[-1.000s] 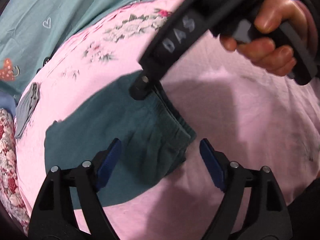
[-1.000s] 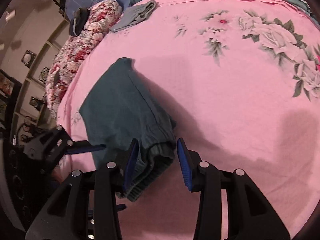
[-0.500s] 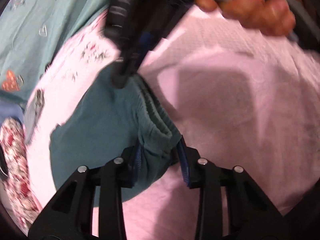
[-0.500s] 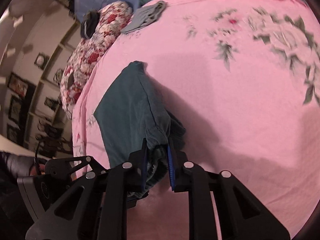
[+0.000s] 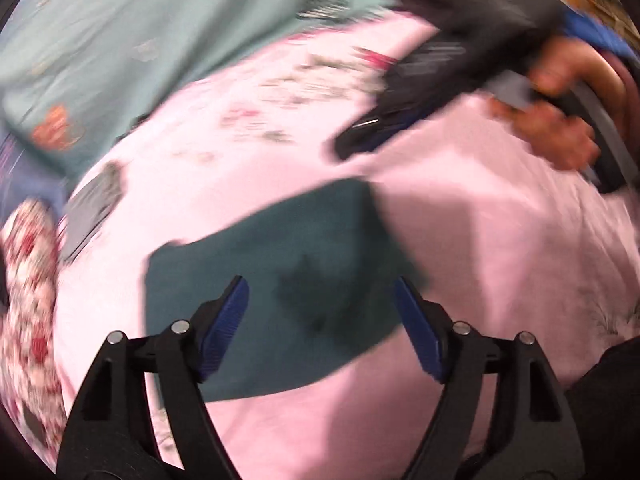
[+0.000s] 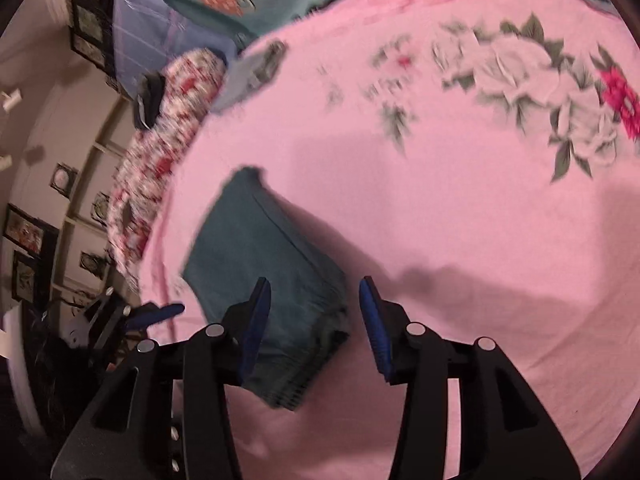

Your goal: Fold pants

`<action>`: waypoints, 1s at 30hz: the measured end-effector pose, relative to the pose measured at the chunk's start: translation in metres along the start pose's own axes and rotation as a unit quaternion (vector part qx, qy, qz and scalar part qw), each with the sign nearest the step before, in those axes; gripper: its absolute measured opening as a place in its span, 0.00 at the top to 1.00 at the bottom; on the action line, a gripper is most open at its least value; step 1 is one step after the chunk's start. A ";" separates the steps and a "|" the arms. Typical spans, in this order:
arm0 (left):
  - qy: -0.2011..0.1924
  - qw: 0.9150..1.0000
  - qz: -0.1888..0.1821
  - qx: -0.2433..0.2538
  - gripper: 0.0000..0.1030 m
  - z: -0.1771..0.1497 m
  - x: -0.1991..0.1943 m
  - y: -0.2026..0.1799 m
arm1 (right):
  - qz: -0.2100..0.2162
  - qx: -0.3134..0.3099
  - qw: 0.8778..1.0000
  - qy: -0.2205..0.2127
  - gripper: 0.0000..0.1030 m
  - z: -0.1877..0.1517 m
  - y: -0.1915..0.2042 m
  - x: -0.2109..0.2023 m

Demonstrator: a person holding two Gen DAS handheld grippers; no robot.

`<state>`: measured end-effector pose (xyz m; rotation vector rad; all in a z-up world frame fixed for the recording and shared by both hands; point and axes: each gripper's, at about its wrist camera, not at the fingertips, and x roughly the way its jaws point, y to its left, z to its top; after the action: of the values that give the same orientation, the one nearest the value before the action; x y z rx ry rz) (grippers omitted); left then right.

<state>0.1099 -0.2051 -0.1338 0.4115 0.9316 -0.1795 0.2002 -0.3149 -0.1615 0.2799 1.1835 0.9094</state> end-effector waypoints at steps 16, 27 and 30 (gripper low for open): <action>0.055 0.975 -0.024 -0.214 0.28 -0.059 0.029 0.083 | 0.071 0.069 0.995 0.008 0.83 -0.031 -0.019 0.034; 0.056 0.994 -0.090 0.005 0.26 -0.045 0.050 -0.050 | 0.089 0.116 0.989 0.011 0.85 -0.040 -0.041 0.047; 0.054 0.994 -0.087 -0.027 0.26 -0.046 0.032 -0.028 | 0.073 0.103 0.992 0.017 0.81 -0.038 -0.034 0.042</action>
<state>0.0858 -0.2101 -0.1916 0.2912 1.0766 -0.2922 0.1860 -0.3153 -0.2254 0.5256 1.3032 0.9233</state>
